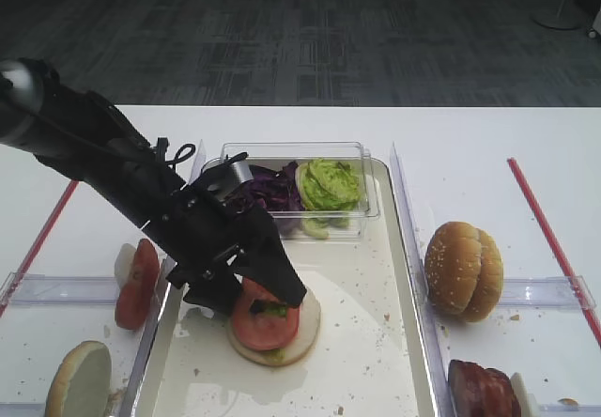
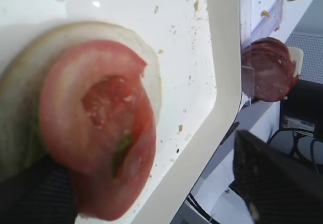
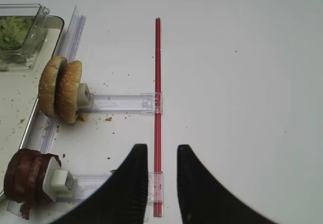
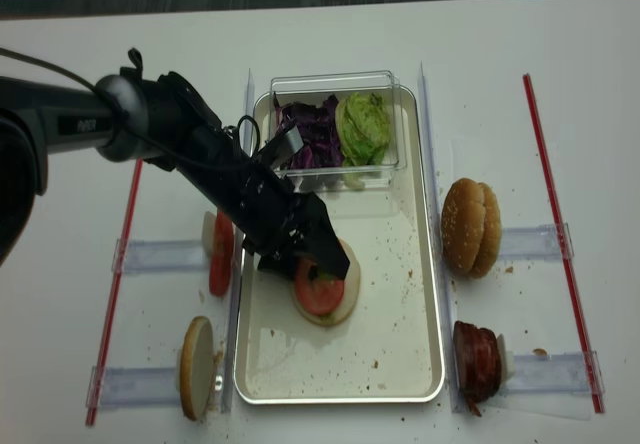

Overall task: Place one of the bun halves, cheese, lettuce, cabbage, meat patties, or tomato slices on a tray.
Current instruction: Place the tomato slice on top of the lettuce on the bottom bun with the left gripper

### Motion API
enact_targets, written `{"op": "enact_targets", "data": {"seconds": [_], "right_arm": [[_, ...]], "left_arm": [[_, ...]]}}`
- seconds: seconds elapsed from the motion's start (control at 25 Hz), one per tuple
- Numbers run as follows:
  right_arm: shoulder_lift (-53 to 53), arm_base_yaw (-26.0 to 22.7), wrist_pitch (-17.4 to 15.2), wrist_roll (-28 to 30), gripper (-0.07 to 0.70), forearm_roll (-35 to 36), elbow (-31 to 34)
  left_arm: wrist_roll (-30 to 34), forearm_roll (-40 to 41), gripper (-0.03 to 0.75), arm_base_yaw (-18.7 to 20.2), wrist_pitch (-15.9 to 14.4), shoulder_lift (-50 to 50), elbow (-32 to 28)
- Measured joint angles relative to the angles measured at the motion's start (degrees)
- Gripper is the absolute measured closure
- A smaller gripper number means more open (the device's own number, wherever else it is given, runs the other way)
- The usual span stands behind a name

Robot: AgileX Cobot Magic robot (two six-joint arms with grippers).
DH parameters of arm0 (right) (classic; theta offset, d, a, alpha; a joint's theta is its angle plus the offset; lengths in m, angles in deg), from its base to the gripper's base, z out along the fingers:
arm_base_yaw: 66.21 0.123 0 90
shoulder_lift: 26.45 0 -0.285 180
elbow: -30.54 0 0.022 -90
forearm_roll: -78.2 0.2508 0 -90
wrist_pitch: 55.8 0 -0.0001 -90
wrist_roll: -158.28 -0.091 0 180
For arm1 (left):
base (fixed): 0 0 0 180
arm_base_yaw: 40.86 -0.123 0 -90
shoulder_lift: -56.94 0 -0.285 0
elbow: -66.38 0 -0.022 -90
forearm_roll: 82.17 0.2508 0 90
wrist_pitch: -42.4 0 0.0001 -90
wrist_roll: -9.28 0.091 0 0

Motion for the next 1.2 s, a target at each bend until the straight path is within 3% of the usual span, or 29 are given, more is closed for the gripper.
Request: {"op": "enact_targets", "data": {"seconds": [0.36, 1.2], "right_arm": [[0.0, 0.0, 0.0, 0.0, 0.438, 0.0, 0.0], [0.0, 0.0, 0.0, 0.0, 0.438, 0.0, 0.0]], "left_arm": [[-0.5, 0.7, 0.151, 0.0, -0.3, 0.0, 2.6], [-15.9, 18.8, 0.149, 0.0, -0.6, 4.5, 10.8]]}}
